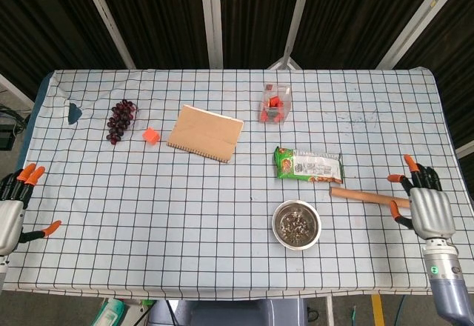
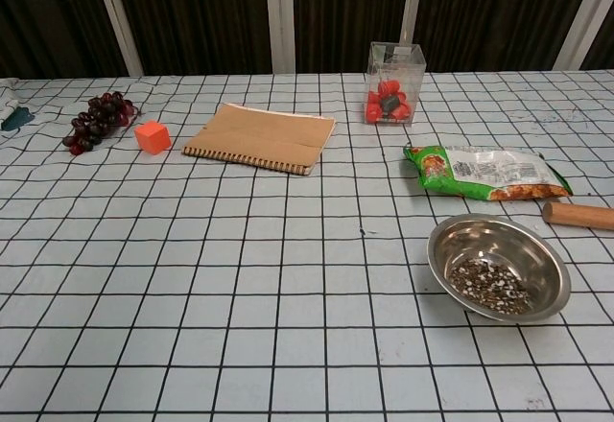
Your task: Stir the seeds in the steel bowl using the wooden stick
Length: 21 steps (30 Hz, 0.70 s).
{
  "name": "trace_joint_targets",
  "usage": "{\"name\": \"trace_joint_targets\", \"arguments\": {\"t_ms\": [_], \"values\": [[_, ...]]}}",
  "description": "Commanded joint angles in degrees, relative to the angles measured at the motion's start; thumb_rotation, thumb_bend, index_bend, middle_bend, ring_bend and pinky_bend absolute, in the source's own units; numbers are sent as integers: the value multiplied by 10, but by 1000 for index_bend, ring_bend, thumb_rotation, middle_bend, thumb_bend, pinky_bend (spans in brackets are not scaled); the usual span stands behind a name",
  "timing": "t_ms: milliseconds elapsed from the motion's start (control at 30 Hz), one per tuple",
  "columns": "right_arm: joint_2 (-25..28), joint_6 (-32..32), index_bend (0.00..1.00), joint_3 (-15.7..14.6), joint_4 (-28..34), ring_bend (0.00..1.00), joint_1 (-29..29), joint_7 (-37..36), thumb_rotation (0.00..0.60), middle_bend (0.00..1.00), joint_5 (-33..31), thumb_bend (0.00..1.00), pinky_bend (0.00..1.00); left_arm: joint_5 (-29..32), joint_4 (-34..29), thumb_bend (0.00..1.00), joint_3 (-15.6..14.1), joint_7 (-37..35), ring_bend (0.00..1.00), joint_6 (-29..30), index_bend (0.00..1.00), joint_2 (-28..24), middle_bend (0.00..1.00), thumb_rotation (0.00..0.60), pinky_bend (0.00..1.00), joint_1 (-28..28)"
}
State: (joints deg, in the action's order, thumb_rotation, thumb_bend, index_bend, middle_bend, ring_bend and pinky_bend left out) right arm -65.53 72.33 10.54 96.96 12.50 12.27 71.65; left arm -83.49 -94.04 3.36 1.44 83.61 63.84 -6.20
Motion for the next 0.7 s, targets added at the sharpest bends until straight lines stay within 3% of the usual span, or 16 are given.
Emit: {"name": "trace_joint_targets", "arguments": {"t_ms": [33, 467, 700], "values": [[-28, -25, 355, 6, -2, 0, 24, 35, 600, 0, -33, 453, 0, -1, 0, 80, 0, -3, 0, -2, 0, -1, 0, 600, 0, -1], [-102, -52, 357, 7, -48, 0, 62, 84, 600, 31, -89, 450, 0, 0, -2, 80, -3, -16, 0, -15, 0, -8, 0, 600, 0, -5], [-128, -42, 354, -3, -77, 0, 72, 104, 600, 33, -81, 298, 0, 3, -3, 80, -2, -23, 0, -18, 0, -10, 0, 600, 0, -7]]}}
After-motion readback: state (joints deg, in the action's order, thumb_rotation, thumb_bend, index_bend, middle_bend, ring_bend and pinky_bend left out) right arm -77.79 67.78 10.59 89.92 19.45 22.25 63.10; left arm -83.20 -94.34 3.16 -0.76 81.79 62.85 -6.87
